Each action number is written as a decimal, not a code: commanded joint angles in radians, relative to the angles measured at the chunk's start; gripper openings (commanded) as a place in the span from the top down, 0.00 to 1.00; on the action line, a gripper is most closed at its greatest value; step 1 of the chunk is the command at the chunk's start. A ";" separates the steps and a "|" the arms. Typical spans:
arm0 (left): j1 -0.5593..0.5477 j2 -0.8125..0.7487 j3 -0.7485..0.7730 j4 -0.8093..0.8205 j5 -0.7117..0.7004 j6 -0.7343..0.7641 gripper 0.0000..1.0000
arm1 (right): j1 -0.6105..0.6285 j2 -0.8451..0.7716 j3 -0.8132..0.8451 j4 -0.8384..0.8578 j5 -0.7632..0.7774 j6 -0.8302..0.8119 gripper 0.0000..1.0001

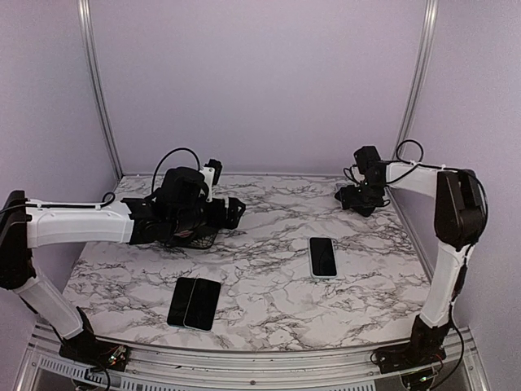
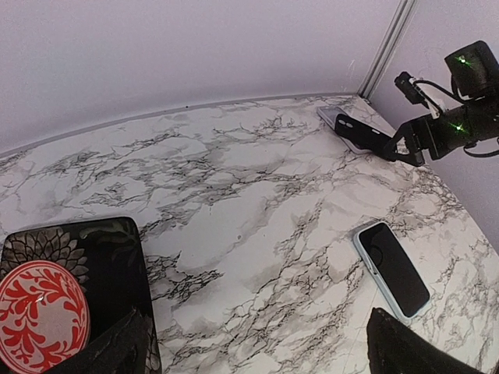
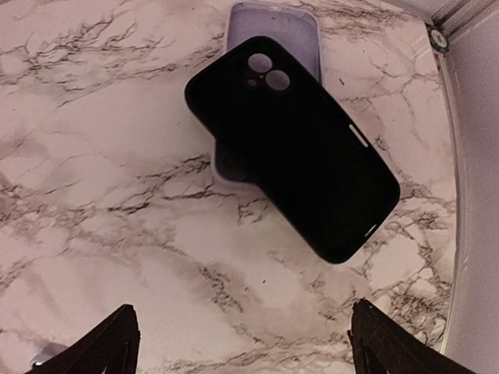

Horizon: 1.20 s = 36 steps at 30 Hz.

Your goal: Put the phone into the phone case

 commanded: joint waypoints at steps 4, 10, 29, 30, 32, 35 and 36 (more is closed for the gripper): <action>0.016 0.051 0.027 -0.044 -0.015 0.026 0.01 | -0.001 0.247 0.261 -0.073 0.214 -0.110 0.11; 0.021 0.088 0.052 -0.048 0.010 0.026 0.01 | -0.017 0.334 0.375 -0.059 0.188 -0.174 0.39; 0.050 0.125 0.079 -0.048 0.009 0.026 0.01 | -0.043 0.487 0.498 -0.103 0.086 -0.194 0.85; 0.050 0.124 0.078 -0.048 0.007 0.027 0.01 | -0.043 0.485 0.497 -0.104 0.088 -0.195 0.92; 0.052 0.125 0.077 -0.049 0.004 0.027 0.01 | -0.043 0.471 0.497 -0.108 0.099 -0.194 1.00; 0.052 0.123 0.077 -0.050 0.007 0.025 0.01 | -0.043 0.432 0.501 -0.109 0.107 -0.197 1.00; 0.052 0.122 0.077 -0.050 0.009 0.026 0.01 | -0.043 0.415 0.504 -0.111 0.107 -0.196 1.00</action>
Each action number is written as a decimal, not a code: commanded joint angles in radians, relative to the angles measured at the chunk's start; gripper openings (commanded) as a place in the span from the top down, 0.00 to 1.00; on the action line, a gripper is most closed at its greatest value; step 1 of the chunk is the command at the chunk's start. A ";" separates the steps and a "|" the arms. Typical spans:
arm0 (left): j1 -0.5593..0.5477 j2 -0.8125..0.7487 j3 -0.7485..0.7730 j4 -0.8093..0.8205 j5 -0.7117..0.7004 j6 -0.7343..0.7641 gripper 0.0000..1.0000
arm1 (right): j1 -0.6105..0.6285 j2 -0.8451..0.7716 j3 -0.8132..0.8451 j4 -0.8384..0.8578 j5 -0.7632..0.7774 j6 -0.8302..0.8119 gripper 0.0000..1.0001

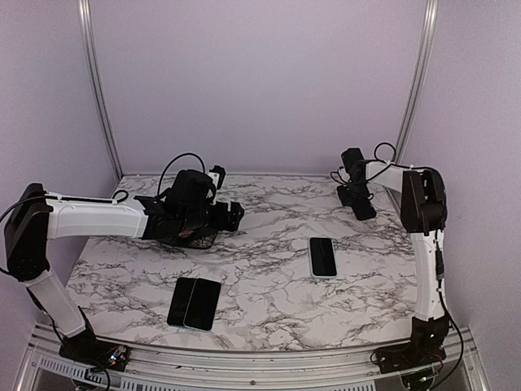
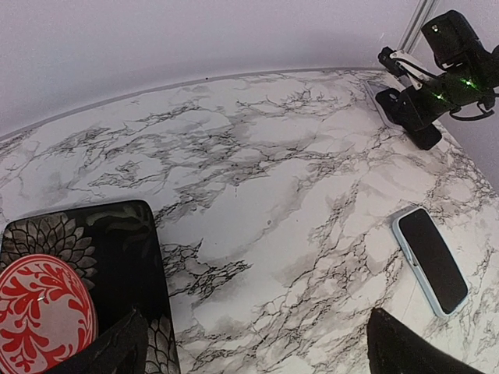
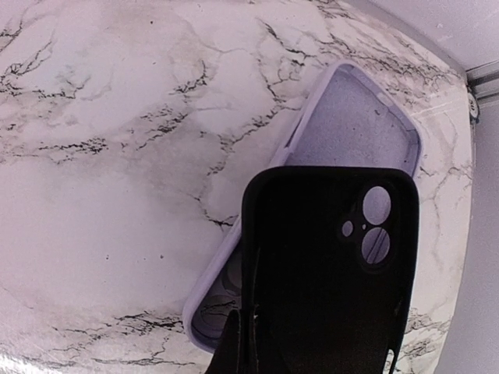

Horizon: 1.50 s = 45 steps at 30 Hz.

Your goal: Put the phone into the phone case

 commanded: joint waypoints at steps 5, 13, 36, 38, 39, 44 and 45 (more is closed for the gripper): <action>0.006 -0.028 0.028 -0.037 0.006 -0.021 0.01 | 0.006 -0.193 -0.025 -0.054 -0.010 0.043 1.00; 0.006 -0.062 -0.030 -0.035 0.000 -0.048 0.01 | 0.292 -0.613 -0.428 0.071 0.050 0.229 1.00; -0.143 -0.431 -0.492 -0.167 -0.134 -0.288 0.08 | 0.883 -0.508 -0.750 0.194 -0.088 1.064 1.00; -0.149 -0.433 -0.506 -0.192 -0.138 -0.307 0.09 | 0.882 -0.493 -0.754 0.214 -0.089 1.080 0.98; -0.154 -0.432 -0.507 -0.206 -0.135 -0.308 0.10 | 0.882 -0.484 -0.752 0.216 -0.092 1.082 0.97; -0.172 -0.388 -0.497 -0.286 -0.100 -0.331 0.13 | 0.876 -0.486 -0.727 0.190 -0.044 1.054 0.75; -0.172 -0.379 -0.495 -0.298 -0.081 -0.349 0.13 | 0.877 -0.480 -0.691 0.147 -0.011 1.023 0.69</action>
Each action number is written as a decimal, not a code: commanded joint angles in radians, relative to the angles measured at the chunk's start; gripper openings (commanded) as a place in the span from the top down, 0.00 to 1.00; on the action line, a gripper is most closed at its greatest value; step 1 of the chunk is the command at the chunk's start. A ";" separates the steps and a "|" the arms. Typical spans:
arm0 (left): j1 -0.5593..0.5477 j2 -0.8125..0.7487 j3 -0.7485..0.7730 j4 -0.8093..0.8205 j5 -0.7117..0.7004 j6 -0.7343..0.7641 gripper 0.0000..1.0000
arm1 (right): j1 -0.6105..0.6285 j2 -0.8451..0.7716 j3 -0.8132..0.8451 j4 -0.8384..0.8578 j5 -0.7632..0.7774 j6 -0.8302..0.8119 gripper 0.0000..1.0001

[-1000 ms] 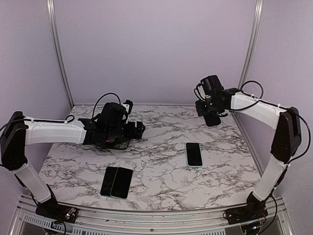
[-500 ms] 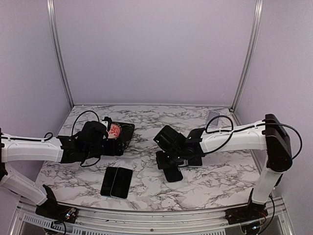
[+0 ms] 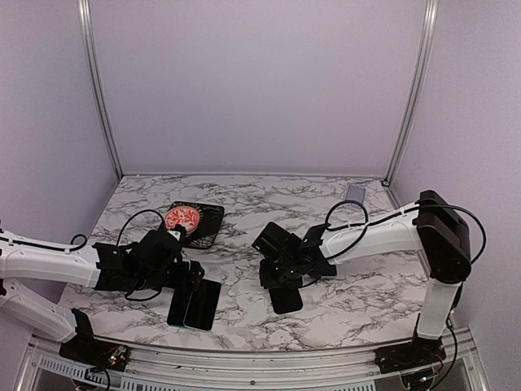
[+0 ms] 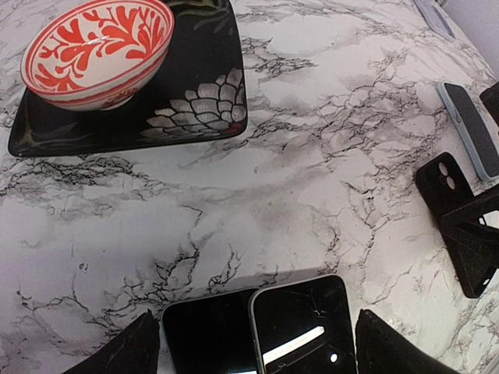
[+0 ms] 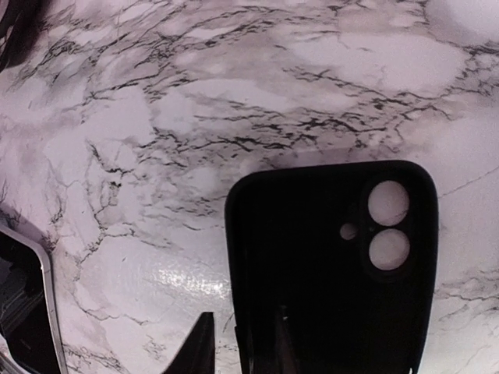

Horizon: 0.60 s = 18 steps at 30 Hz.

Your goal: Put the phone into the phone case

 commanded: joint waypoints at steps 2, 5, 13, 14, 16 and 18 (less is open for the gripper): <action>-0.010 0.043 -0.006 -0.106 0.072 -0.083 0.17 | 0.003 0.043 0.163 -0.158 0.128 -0.063 0.62; -0.009 0.058 -0.018 -0.126 0.100 -0.092 0.23 | 0.035 0.068 0.245 -0.177 0.089 -0.147 0.62; -0.009 0.065 0.071 -0.332 0.040 -0.043 0.67 | 0.072 0.108 0.244 -0.026 -0.127 -0.215 0.71; -0.007 0.080 0.061 -0.329 0.056 -0.051 0.75 | 0.072 0.118 0.249 -0.021 -0.130 -0.219 0.72; -0.009 0.111 0.045 -0.329 0.083 -0.054 0.86 | 0.071 0.137 0.262 -0.019 -0.136 -0.223 0.75; -0.009 0.133 0.036 -0.328 0.097 -0.046 0.92 | 0.073 0.155 0.275 -0.012 -0.141 -0.236 0.76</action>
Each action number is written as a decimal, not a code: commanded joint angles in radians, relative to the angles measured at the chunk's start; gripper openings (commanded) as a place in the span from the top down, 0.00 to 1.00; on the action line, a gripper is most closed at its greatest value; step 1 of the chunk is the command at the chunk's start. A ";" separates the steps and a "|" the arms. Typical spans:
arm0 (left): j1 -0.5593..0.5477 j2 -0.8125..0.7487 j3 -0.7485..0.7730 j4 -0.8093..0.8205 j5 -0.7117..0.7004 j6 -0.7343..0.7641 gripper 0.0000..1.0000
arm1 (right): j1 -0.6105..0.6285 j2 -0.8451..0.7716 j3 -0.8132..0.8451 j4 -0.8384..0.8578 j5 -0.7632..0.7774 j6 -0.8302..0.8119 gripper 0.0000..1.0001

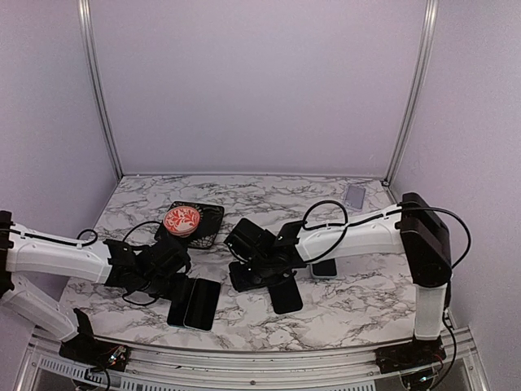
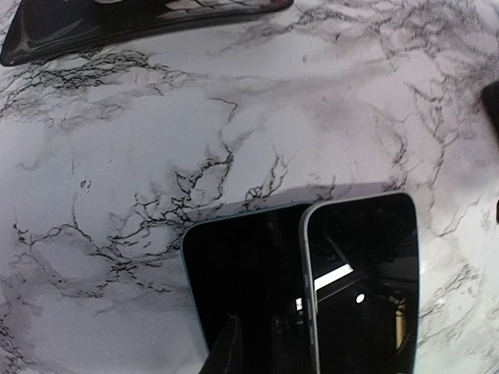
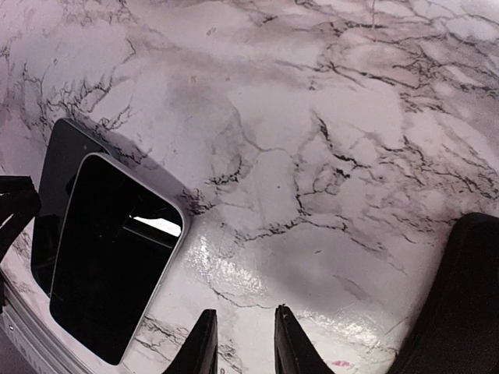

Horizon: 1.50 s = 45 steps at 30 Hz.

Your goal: Put the phone into the phone case

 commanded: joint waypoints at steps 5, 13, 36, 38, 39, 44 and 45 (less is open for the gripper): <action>-0.005 0.059 -0.029 -0.059 0.093 0.030 0.98 | 0.001 0.058 0.033 0.032 -0.081 -0.040 0.78; -0.060 0.084 -0.020 -0.009 0.263 0.135 0.99 | 0.001 0.028 0.012 -0.011 -0.024 -0.031 0.77; -0.131 0.142 0.094 -0.088 0.267 0.322 1.00 | -0.018 -0.129 -0.065 -0.166 0.142 -0.014 0.75; -0.132 0.155 0.082 -0.107 0.248 0.311 1.00 | -0.015 -0.120 -0.064 -0.155 0.126 -0.009 0.75; -0.132 0.171 0.073 -0.106 0.257 0.306 1.00 | -0.011 -0.115 -0.064 -0.149 0.117 -0.006 0.75; -0.173 0.257 0.076 -0.065 0.368 0.363 1.00 | -0.001 -0.095 -0.066 -0.137 0.096 0.006 0.75; -0.187 0.266 0.084 -0.057 0.386 0.375 1.00 | -0.001 -0.093 -0.068 -0.136 0.093 0.008 0.75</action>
